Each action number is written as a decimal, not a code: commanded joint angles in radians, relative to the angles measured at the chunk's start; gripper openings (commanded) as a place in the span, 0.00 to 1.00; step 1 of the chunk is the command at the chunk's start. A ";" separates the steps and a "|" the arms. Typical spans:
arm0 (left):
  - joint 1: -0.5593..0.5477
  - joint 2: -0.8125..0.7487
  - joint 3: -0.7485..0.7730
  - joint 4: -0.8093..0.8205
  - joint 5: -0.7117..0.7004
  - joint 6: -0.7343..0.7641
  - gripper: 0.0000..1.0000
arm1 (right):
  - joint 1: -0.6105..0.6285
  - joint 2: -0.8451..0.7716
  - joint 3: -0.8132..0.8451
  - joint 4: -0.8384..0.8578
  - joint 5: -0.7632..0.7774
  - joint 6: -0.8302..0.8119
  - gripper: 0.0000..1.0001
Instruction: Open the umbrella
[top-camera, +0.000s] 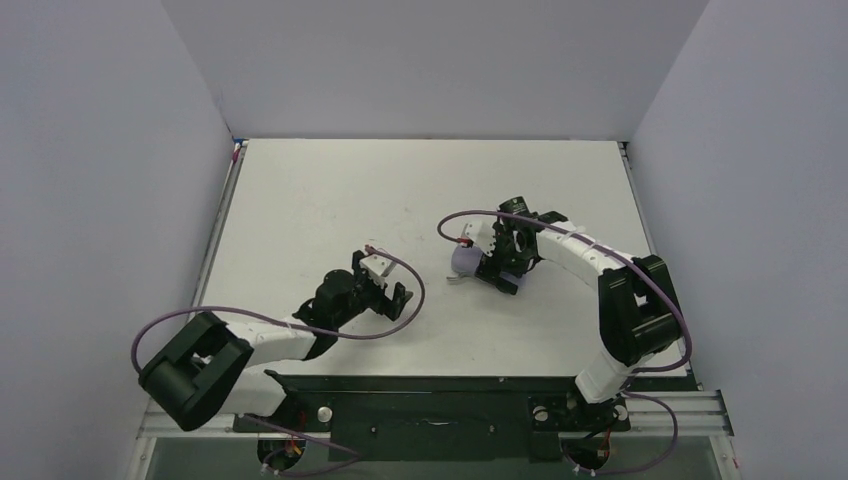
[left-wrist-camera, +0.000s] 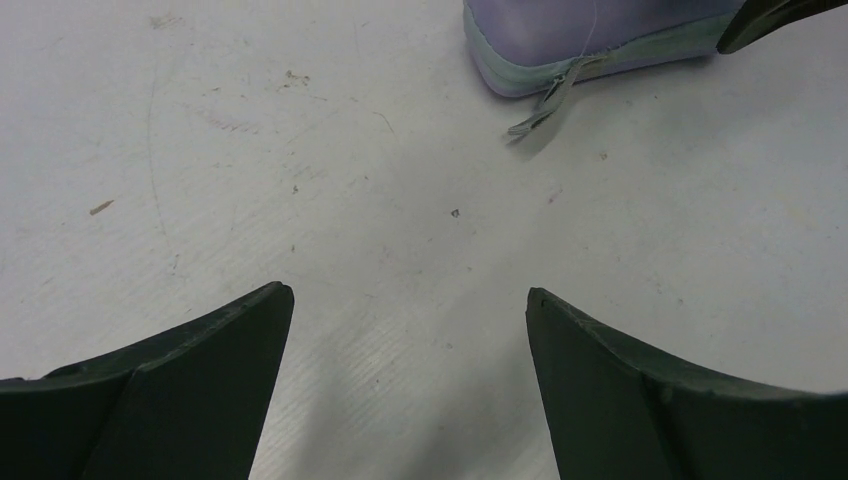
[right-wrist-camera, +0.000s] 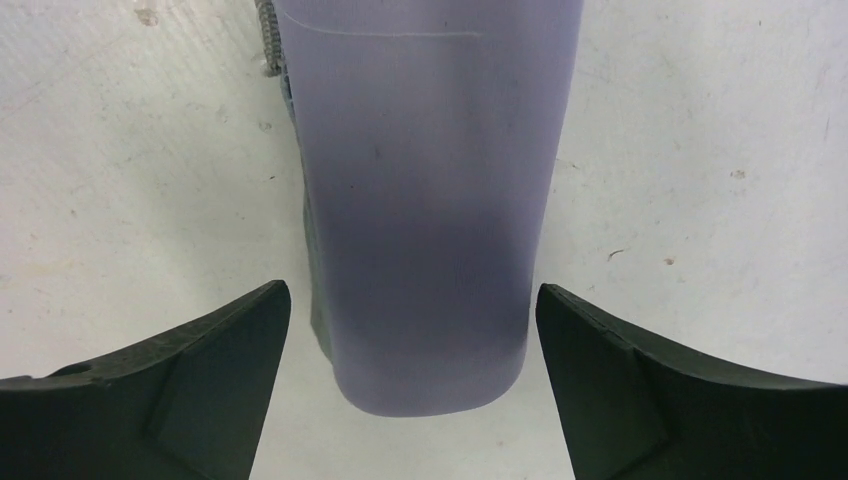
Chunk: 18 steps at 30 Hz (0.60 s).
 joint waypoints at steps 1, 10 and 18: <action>-0.059 0.120 0.045 0.288 -0.097 0.011 0.82 | -0.007 -0.047 -0.049 0.119 0.068 0.126 0.88; -0.138 0.351 0.113 0.463 -0.189 0.040 0.61 | -0.038 -0.026 -0.091 0.124 0.040 0.096 0.58; -0.141 0.478 0.191 0.580 -0.149 0.138 0.47 | -0.083 0.068 0.002 -0.011 -0.109 0.032 0.37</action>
